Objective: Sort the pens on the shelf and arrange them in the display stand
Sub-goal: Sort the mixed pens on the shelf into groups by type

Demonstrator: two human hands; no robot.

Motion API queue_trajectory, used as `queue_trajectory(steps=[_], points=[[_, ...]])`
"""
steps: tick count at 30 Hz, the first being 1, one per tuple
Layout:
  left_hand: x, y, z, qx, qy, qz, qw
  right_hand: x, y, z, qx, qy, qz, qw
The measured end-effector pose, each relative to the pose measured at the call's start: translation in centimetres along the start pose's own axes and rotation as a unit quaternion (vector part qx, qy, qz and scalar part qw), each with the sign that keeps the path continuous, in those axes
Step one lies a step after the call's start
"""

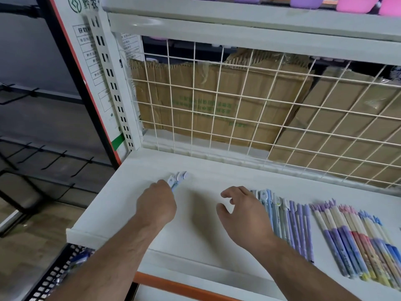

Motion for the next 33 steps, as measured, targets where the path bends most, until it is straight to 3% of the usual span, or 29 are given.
queue_trajectory(steps=[4, 7, 9, 11, 14, 17, 24, 33], points=[[0.8, 1.5, -0.2, -0.028, -0.024, -0.033, 0.999, 0.2, 0.1, -0.1, -0.006, -0.017, -0.003, 1.0], [1.5, 3.1, 0.4, 0.141, -0.079, -0.047, 0.986, 0.4, 0.5, 0.2, -0.049, -0.032, -0.028, 0.998], [2.2, 4.6, 0.3, 0.349, -0.138, 0.004, 0.927, 0.6, 0.8, 0.6, -0.099, -0.043, -0.063, 0.992], [3.2, 6.5, -0.2, 0.52, -0.178, 0.065, 0.833, 0.8, 1.2, 1.3, -0.159, -0.045, -0.097, 0.981], [5.0, 9.6, -1.4, 0.613, -0.207, 0.089, 0.757, 1.4, 2.2, 2.6, -0.229, -0.047, -0.128, 0.964], [7.1, 13.0, -2.3, 0.641, -0.248, 0.081, 0.722, 2.4, 4.1, 3.7, -0.248, -0.044, -0.14, 0.958], [12.3, 21.0, -4.3, 0.652, -0.304, 0.053, 0.693, 5.7, 11.0, 7.5, -0.229, -0.012, -0.168, 0.959], [17.5, 30.9, -9.1, 0.615, -0.302, 0.053, 0.726, 9.8, 22.9, 13.0, -0.182, 0.05, -0.222, 0.957]])
Point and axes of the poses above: each hand's wrist, its own x-axis away from the middle knuckle, its own z-axis out of the back of the hand, y = z × x, the point moved 4 cm from there along -x, towards the middle knuckle, and after that the axes turned 6 degrees about x, right-handed, at the moved point
